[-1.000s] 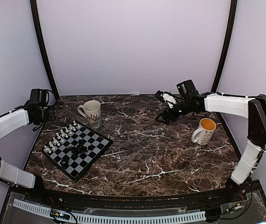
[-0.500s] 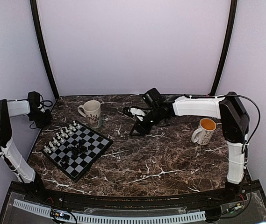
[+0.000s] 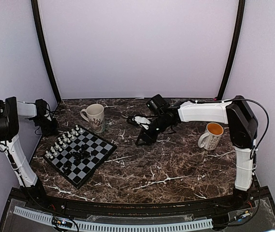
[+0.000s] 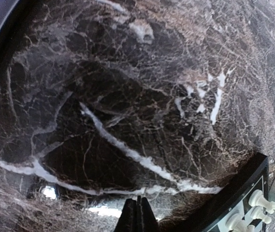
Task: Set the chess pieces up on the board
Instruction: Position the chessboard at the center of the board.
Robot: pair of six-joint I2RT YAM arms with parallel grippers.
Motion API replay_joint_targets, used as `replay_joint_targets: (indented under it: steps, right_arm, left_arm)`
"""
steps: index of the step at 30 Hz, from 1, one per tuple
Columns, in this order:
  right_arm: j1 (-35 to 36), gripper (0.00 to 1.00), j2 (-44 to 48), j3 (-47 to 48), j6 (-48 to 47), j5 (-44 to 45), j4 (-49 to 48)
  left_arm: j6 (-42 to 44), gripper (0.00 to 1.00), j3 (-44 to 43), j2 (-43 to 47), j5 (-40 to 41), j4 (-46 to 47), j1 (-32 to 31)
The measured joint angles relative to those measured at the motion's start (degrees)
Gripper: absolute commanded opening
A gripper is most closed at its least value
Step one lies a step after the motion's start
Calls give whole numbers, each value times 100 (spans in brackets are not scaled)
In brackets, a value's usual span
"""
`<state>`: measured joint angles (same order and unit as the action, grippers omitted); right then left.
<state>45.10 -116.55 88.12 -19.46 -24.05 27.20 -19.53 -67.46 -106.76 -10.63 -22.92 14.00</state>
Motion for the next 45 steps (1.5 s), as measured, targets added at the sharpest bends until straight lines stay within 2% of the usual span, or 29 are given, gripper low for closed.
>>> replay_joint_targets:
  steps: [11, 25, 45]
  right_arm:
    - [33, 43, 343, -616, -33, 160, -240]
    - [33, 43, 520, -741, -9, 330, -413]
    - [33, 41, 544, -756, -20, 350, -446]
  left_arm:
    - [101, 0, 17, -162, -431, -2, 7]
    - [203, 0, 170, -164, -1119, 52, -337]
    - [175, 0, 584, 50, -1523, 227, -866]
